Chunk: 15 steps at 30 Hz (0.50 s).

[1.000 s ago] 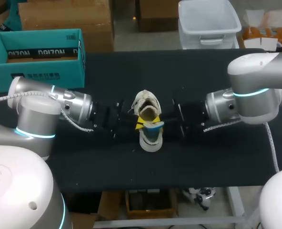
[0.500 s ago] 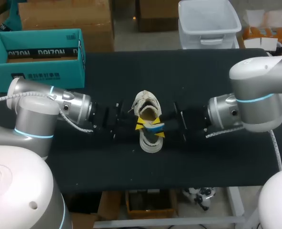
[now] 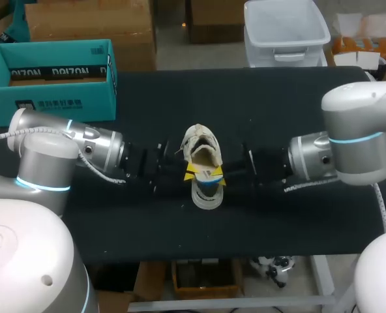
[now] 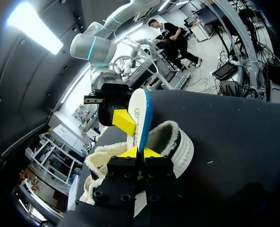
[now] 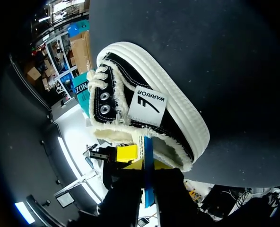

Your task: Open the shoe tongue, take the insole out of the shoe, put the insole back into the shoe, and pack the shoe into the shoebox

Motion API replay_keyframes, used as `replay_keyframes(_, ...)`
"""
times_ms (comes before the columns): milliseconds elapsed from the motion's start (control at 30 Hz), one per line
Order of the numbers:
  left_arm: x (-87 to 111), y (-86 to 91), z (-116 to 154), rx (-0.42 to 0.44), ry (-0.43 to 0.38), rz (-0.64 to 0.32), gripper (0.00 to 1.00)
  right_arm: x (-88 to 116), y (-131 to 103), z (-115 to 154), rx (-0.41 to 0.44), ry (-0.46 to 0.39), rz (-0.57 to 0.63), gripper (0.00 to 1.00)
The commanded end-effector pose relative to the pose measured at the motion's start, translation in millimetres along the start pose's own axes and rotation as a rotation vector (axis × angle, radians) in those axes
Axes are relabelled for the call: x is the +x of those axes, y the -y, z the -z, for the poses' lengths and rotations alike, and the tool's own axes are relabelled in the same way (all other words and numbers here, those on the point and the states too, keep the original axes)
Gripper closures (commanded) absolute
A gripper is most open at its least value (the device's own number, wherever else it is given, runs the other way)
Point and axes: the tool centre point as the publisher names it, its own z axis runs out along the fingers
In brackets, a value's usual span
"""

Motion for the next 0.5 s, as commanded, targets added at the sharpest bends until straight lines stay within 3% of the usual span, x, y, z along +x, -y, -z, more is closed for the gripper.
replay_keyframes(33, -0.4, 13.5, 2, 0.008, -0.007, -0.026, 0.67, 2, 1, -4, -0.003, 0.009, 0.010, 1.00)
replay_keyframes(100, -1.3, 17.7, 2, 0.015, -0.003, -0.035, 0.64, 3, 3, -5, -0.010, 0.014, 0.015, 1.00)
replay_keyframes(267, -1.3, 25.4, 3, 0.029, 0.005, -0.051, 0.66, 6, 6, -9, -0.027, 0.033, 0.018, 1.00)
replay_keyframes(300, -1.4, 28.1, 2, 0.031, 0.007, -0.060, 0.95, 7, 8, -12, -0.037, 0.049, 0.019, 1.00)
replay_keyframes(333, -1.6, 27.9, 1, 0.030, 0.006, -0.062, 1.00, 7, 9, -12, -0.039, 0.051, 0.018, 1.00)
replay_keyframes(500, -0.1, 25.5, -2, 0.021, -0.002, -0.067, 1.00, 6, 13, -12, -0.084, 0.076, 0.019, 1.00)
